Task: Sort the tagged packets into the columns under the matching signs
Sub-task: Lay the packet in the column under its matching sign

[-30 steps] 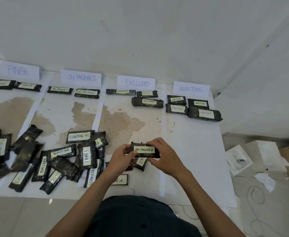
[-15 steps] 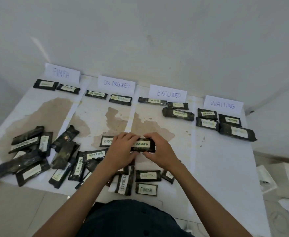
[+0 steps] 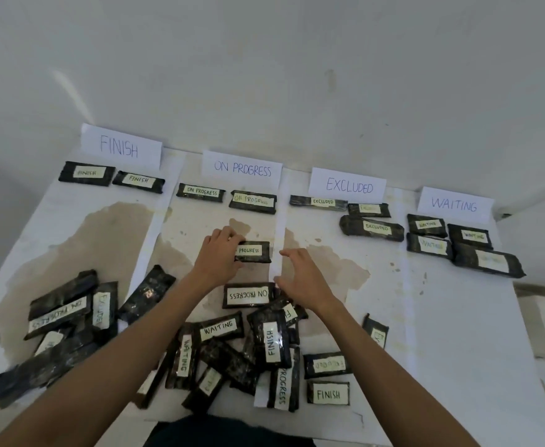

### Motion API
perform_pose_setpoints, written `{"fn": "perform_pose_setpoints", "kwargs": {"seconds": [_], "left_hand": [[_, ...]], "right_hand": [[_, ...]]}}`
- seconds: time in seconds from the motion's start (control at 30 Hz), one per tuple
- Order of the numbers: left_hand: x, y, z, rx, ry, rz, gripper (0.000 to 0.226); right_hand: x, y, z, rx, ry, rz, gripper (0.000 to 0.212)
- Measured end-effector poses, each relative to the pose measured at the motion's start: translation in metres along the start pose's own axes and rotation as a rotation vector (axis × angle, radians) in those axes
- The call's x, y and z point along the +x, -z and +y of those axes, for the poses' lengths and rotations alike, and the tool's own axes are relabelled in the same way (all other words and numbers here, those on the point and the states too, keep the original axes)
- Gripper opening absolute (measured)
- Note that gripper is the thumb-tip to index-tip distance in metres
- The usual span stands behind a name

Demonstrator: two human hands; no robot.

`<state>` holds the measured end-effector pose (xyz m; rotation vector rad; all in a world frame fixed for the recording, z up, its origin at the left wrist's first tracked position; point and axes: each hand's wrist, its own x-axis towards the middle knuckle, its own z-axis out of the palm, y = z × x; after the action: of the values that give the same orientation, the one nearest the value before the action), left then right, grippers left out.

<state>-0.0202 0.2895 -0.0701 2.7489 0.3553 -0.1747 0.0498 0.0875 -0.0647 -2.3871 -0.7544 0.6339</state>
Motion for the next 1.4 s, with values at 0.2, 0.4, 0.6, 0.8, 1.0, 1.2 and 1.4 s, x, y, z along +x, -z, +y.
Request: {"fn": "perform_pose_setpoints", "kwargs": {"seconds": [0.2,0.4,0.6,0.8,1.0,1.2,1.4], "left_hand": [[0.051,-0.016,-0.035,-0.073,-0.027,-0.043,0.056],[0.073,-0.035,-0.055,-0.175,-0.045,-0.02,0.053],[0.08,-0.048,-0.058,-0.197,-0.052,0.005,0.056],[0.08,-0.052,-0.06,-0.205,-0.03,0.005,0.057],[0.076,-0.042,-0.042,-0.144,-0.049,-0.012,0.059],[0.057,-0.036,0.001,-0.151,-0.161,-0.006,0.037],[0.041,-0.045,0.062,-0.209,-0.329,-0.053,0.033]], "right_hand": [[0.042,-0.025,0.039,-0.218,-0.02,0.179,0.038],[0.054,-0.038,0.074,-0.29,0.044,0.255,0.033],[0.052,-0.048,0.084,-0.269,0.067,0.304,0.034],[0.055,-0.05,0.087,-0.259,0.077,0.3,0.034],[0.055,-0.041,0.083,-0.199,0.076,0.259,0.032],[0.028,-0.015,0.076,-0.119,0.169,0.246,0.036],[-0.023,0.01,0.098,-0.084,0.132,0.357,0.033]]}}
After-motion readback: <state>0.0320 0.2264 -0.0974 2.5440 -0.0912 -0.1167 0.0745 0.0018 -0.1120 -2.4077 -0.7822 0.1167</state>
